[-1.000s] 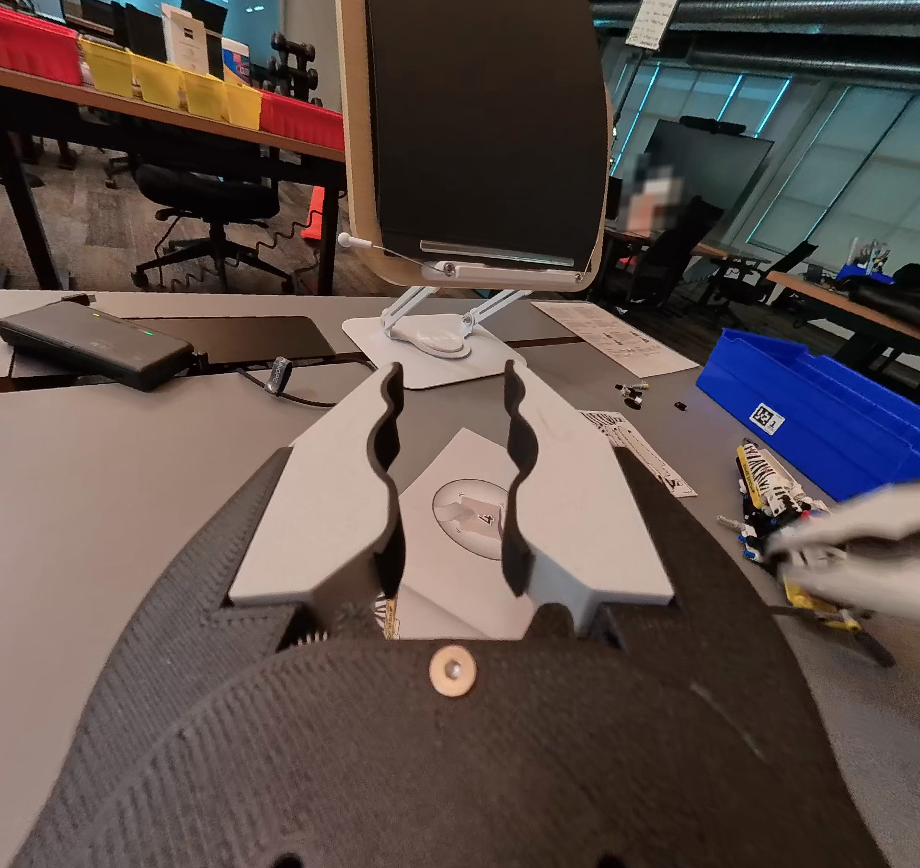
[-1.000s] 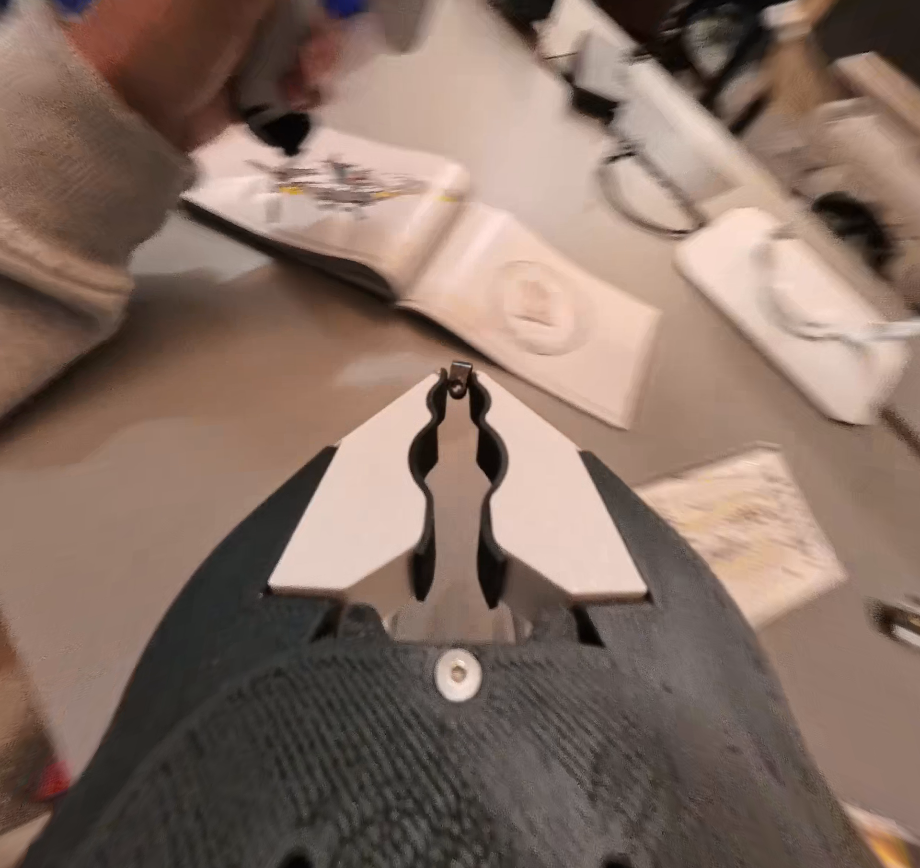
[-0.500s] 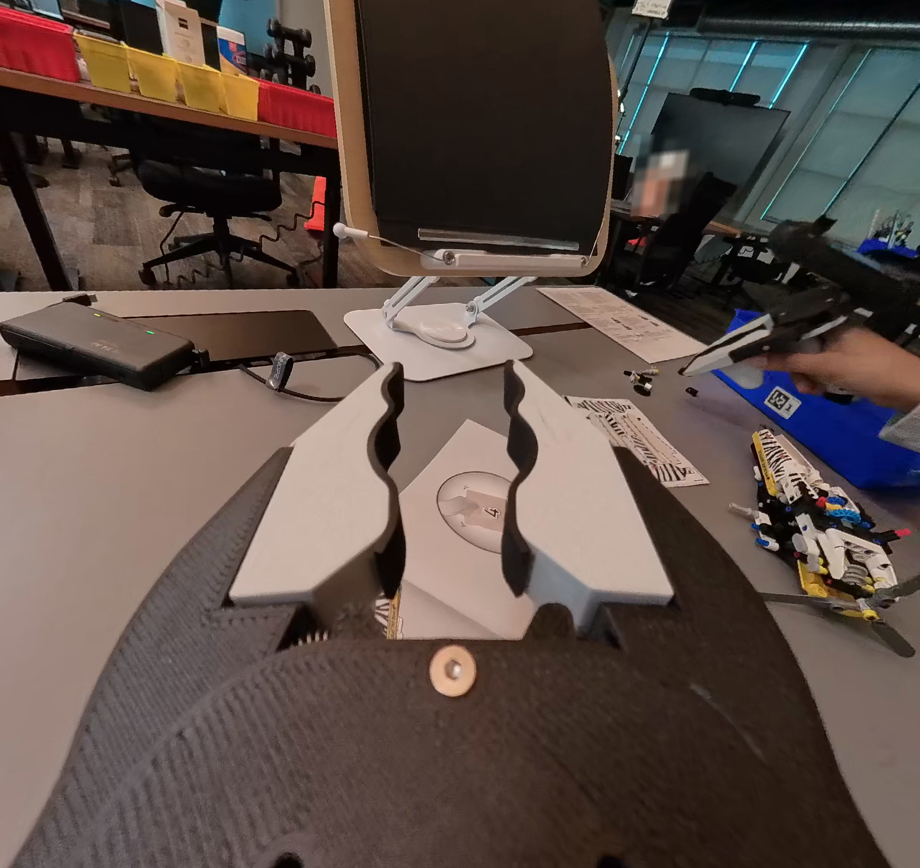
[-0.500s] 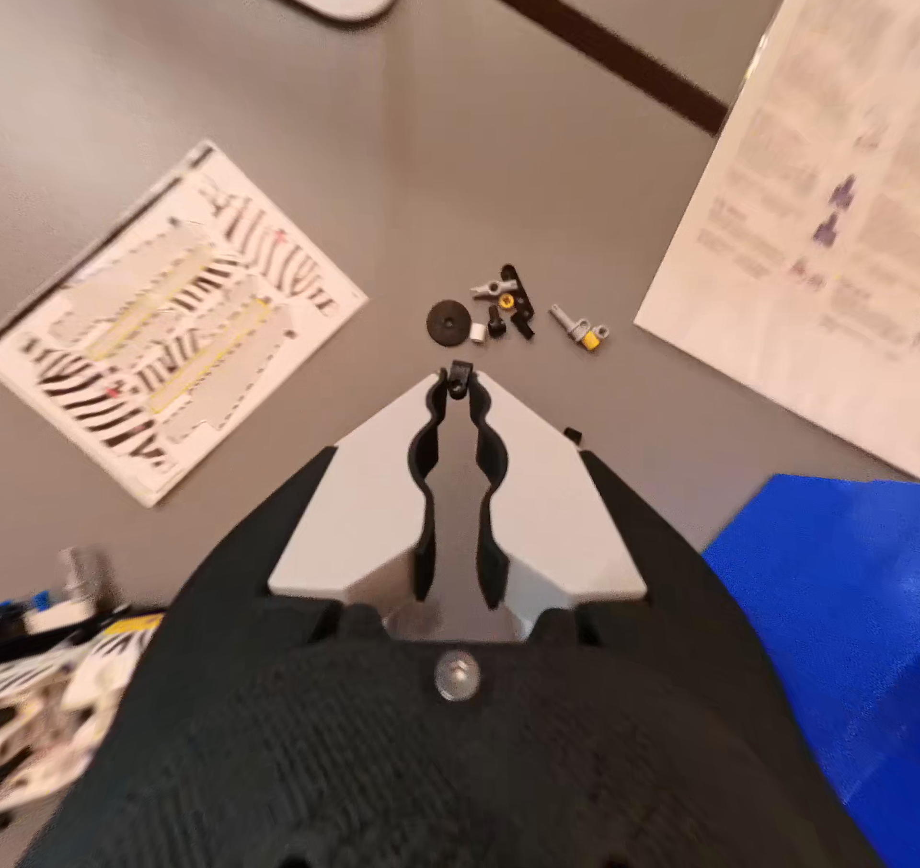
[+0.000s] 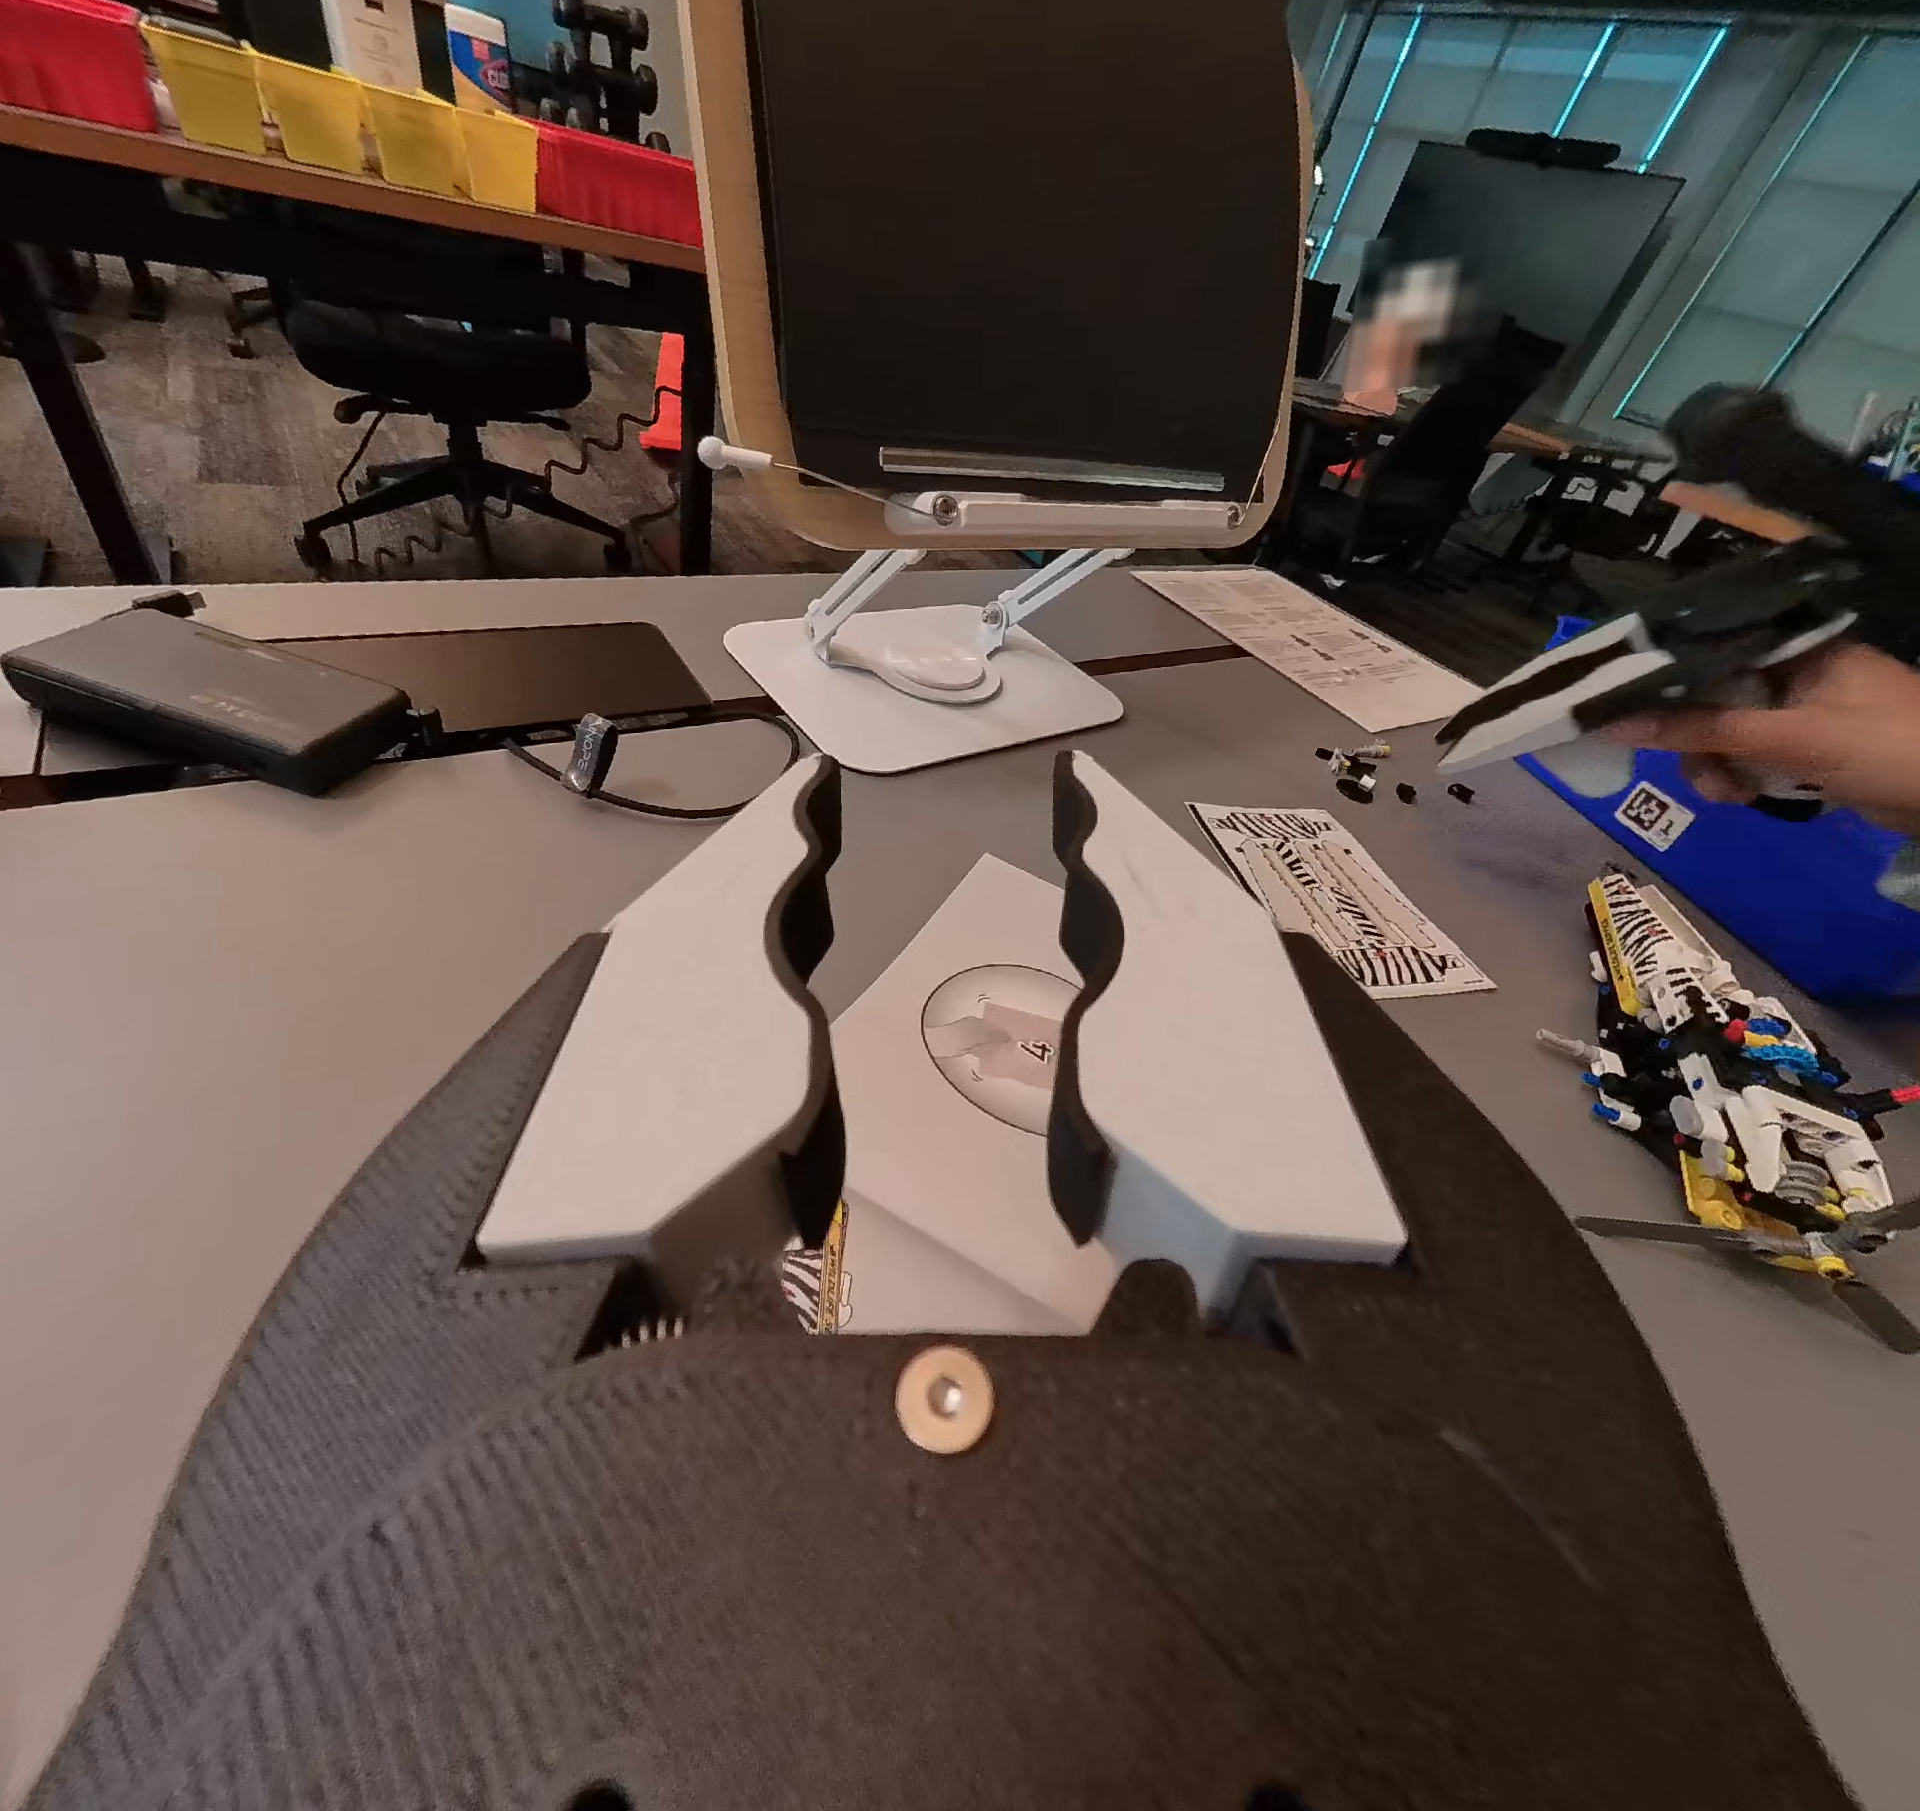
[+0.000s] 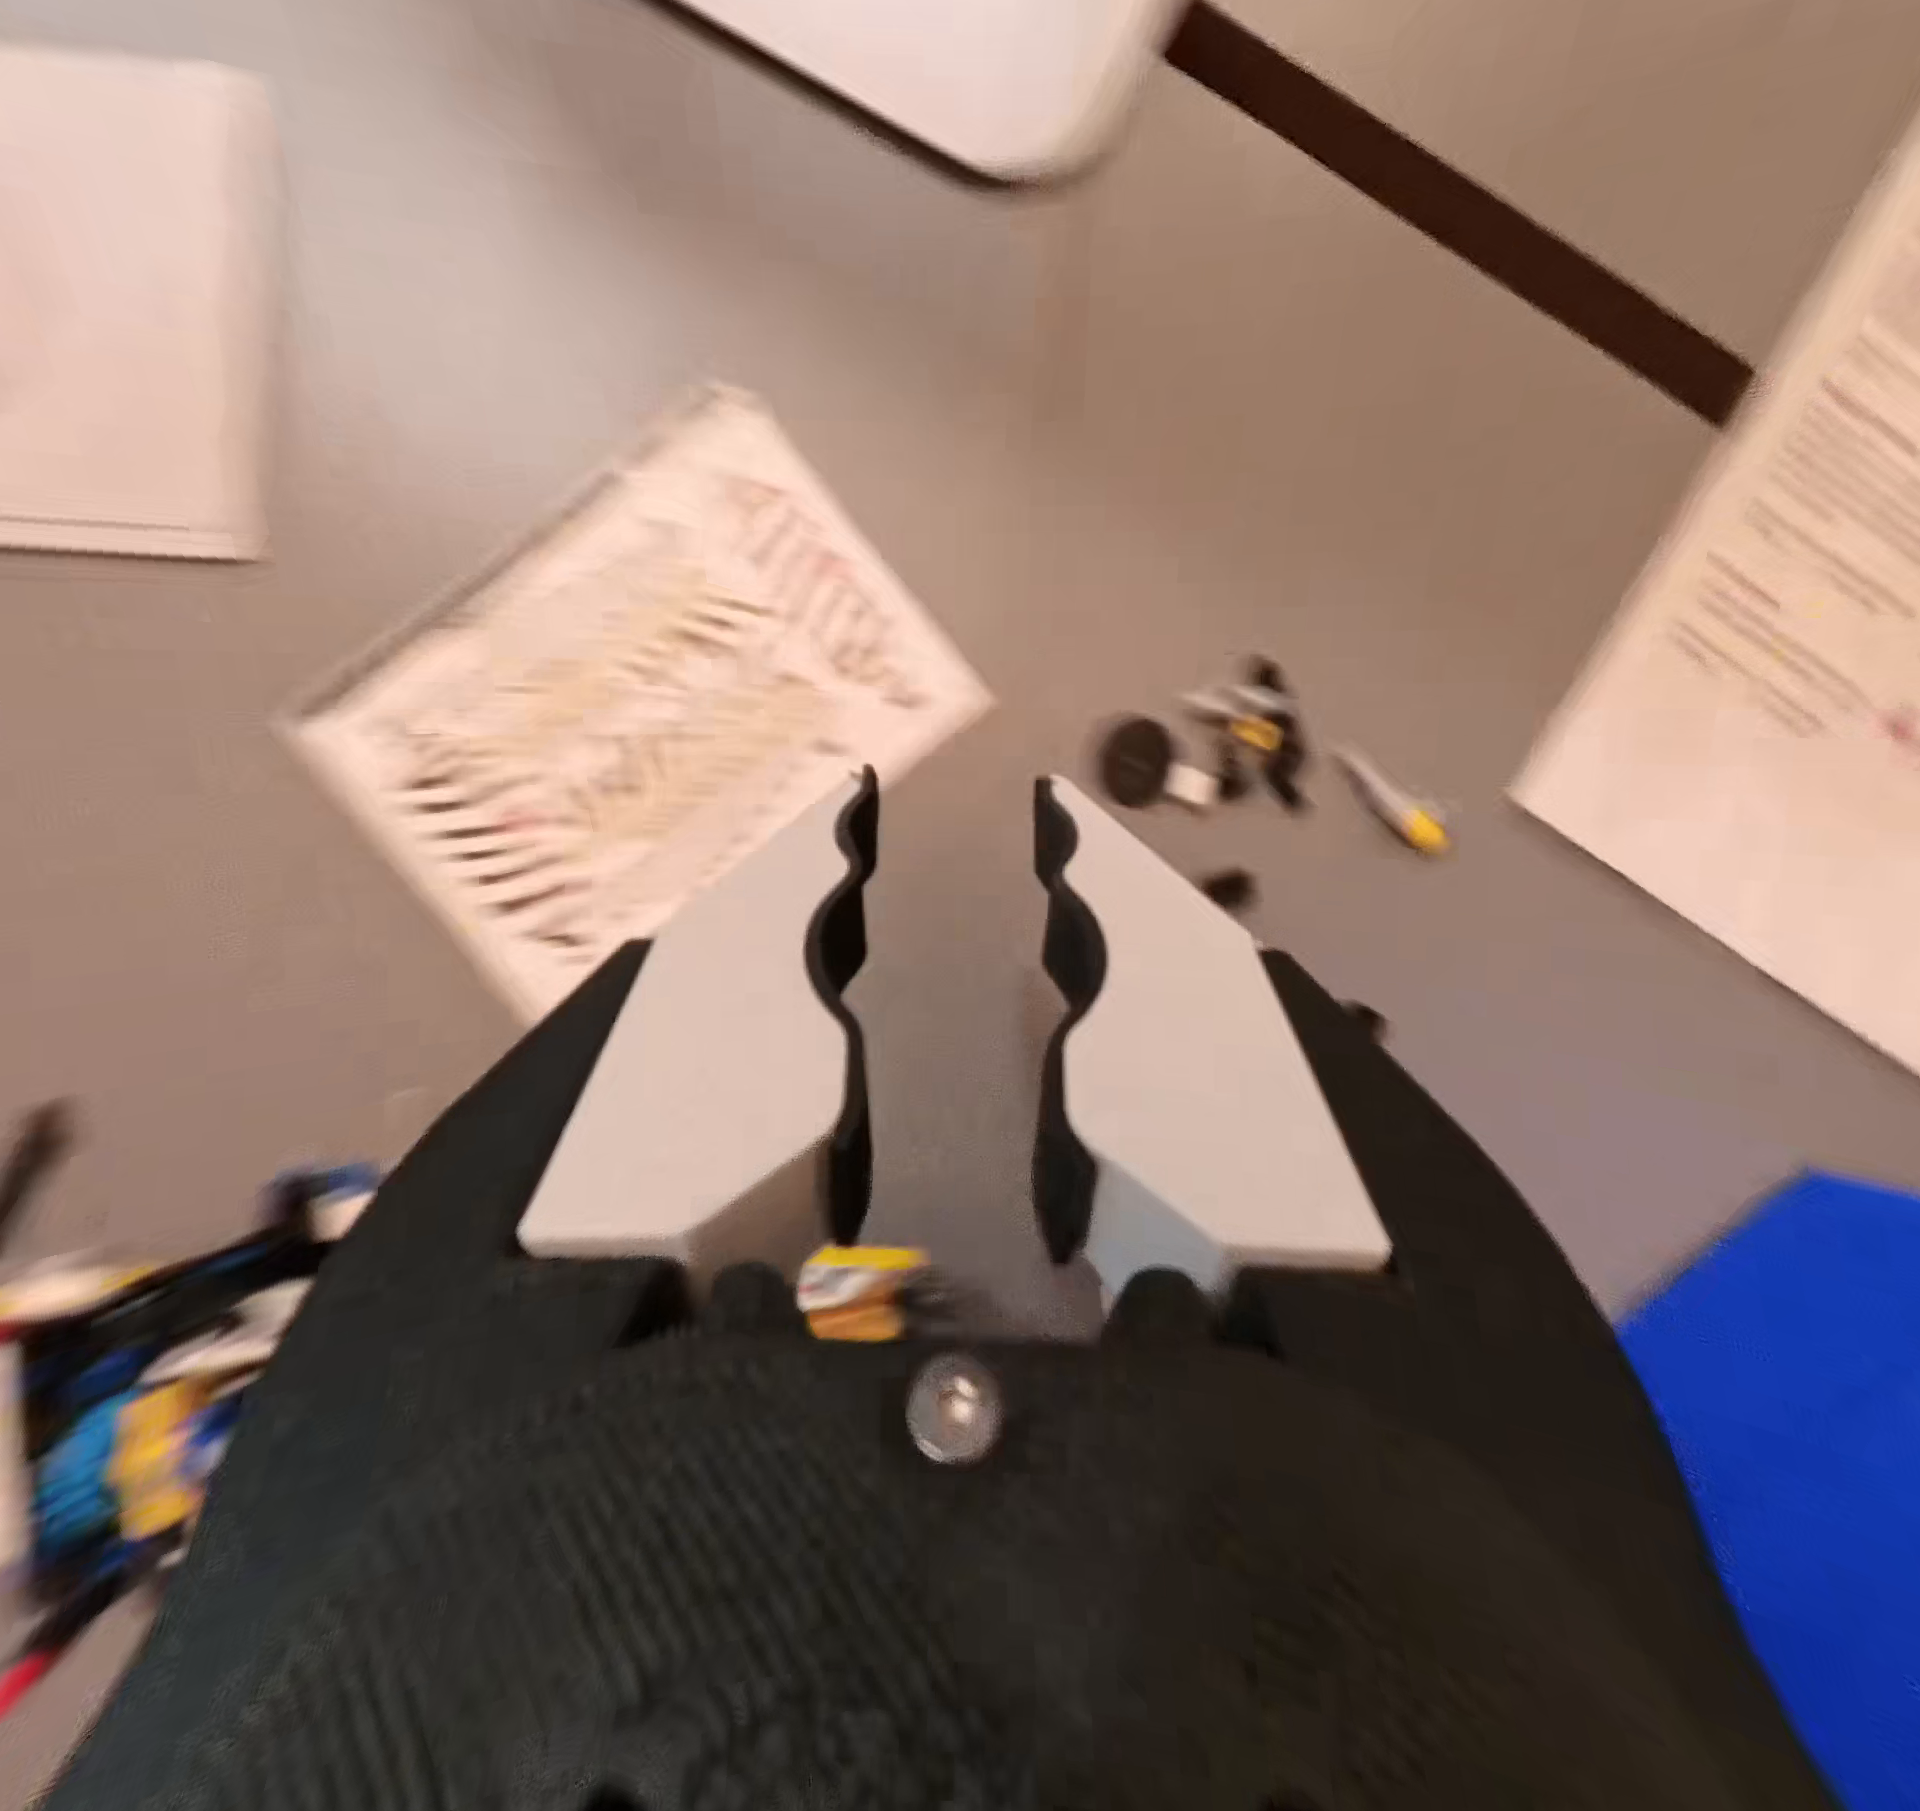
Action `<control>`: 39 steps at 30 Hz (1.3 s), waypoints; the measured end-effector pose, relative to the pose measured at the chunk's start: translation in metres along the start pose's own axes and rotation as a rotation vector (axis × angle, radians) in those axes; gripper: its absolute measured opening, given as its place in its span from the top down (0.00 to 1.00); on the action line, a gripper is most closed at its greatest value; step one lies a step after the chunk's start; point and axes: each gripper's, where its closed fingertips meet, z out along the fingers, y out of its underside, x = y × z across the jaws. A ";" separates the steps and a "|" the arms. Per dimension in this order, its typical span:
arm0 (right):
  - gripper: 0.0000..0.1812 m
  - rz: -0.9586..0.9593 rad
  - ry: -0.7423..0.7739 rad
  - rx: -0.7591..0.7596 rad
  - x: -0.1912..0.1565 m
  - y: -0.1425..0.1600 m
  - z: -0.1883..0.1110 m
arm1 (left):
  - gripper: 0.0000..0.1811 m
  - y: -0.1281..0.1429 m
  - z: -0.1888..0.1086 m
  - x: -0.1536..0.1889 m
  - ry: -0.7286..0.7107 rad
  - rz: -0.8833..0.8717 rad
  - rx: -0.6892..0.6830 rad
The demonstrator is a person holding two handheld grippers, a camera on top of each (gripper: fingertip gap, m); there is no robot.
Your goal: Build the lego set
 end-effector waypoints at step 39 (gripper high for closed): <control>0.47 0.132 0.002 0.241 -0.222 -0.041 0.091 | 0.72 0.123 0.017 -0.003 -0.024 -0.072 -0.628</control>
